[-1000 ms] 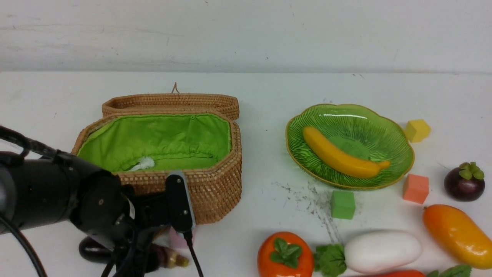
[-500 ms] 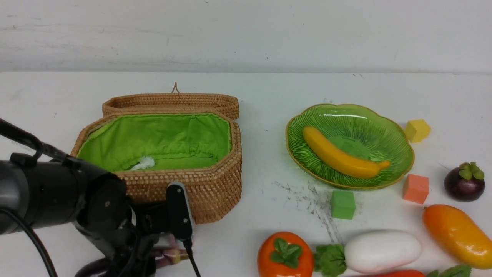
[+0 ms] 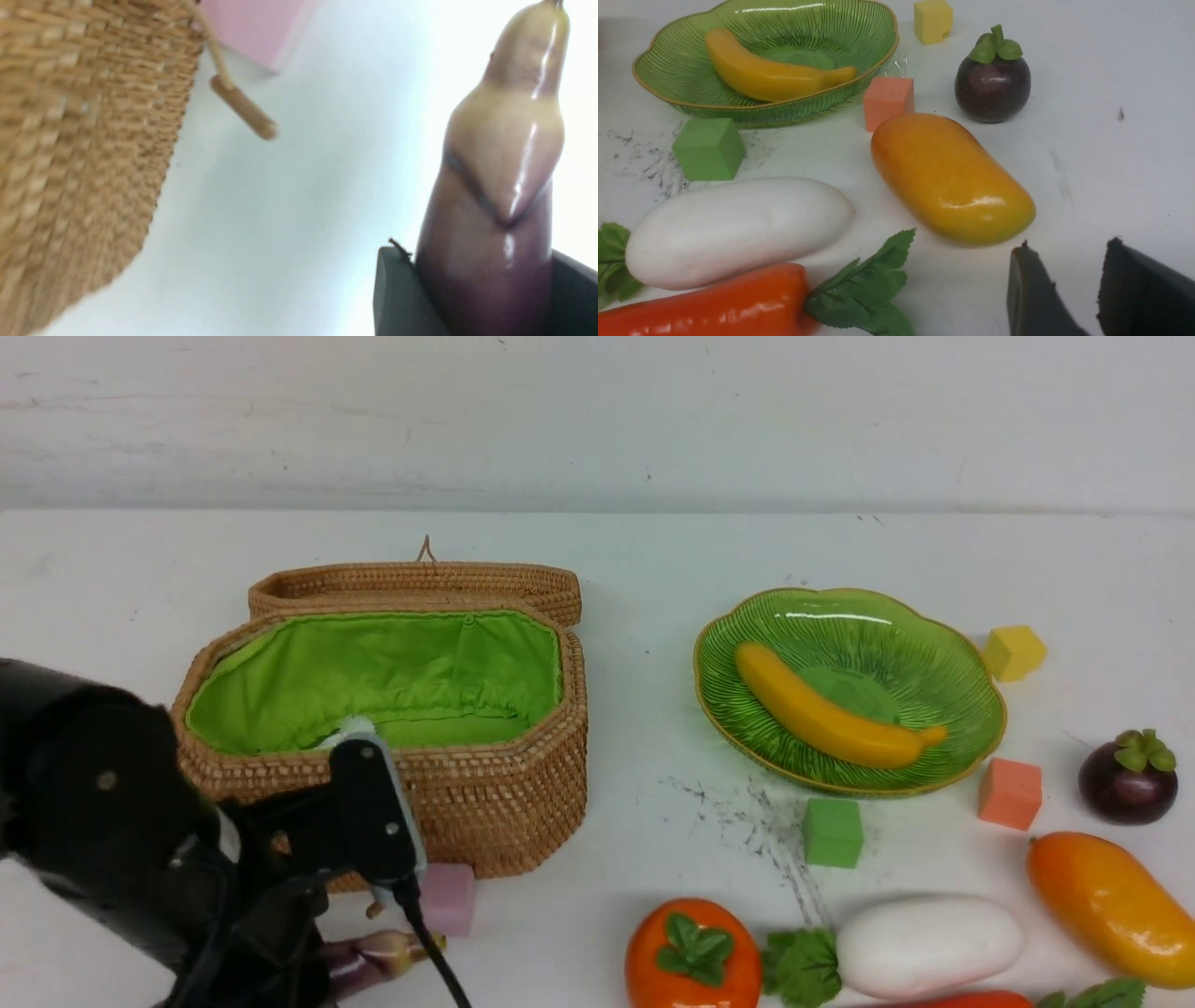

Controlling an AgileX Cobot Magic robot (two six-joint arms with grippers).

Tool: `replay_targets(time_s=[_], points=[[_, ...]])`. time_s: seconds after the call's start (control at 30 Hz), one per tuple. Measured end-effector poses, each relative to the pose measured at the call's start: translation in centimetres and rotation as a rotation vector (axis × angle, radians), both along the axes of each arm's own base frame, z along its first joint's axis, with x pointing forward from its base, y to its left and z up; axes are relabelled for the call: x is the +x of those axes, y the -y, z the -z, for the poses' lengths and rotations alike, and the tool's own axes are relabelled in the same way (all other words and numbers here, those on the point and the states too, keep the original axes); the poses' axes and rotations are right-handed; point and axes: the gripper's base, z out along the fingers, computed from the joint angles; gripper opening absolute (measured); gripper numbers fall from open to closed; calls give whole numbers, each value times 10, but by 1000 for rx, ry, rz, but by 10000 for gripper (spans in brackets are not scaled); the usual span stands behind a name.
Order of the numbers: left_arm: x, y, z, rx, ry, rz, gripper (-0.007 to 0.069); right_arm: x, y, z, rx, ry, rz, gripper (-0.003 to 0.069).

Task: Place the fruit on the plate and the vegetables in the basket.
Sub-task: Use the left arm to grab an eggplant and put it into the left basket

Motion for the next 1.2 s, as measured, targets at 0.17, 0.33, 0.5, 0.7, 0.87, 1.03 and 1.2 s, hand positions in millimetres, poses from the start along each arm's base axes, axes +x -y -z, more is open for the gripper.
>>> replay_targets(time_s=[0.17,0.33,0.5,0.7,0.87,1.03,1.2], points=[[-16,-8,-34,-35,103,10,330,0,0,0,0,0,0,242],[0,-9,-77,-8,296,33,330,0,0,0,0,0,0,242],[35,-7,-101,128,504,87,330,0,0,0,0,0,0,242],[90,9,-83,236,672,163,330,0,0,0,0,0,0,242],[122,26,-44,227,681,206,330,0,0,0,0,0,0,242],[135,36,-22,160,670,180,330,0,0,0,0,0,0,242],[137,39,-21,100,677,134,330,0,0,0,0,0,0,242]])
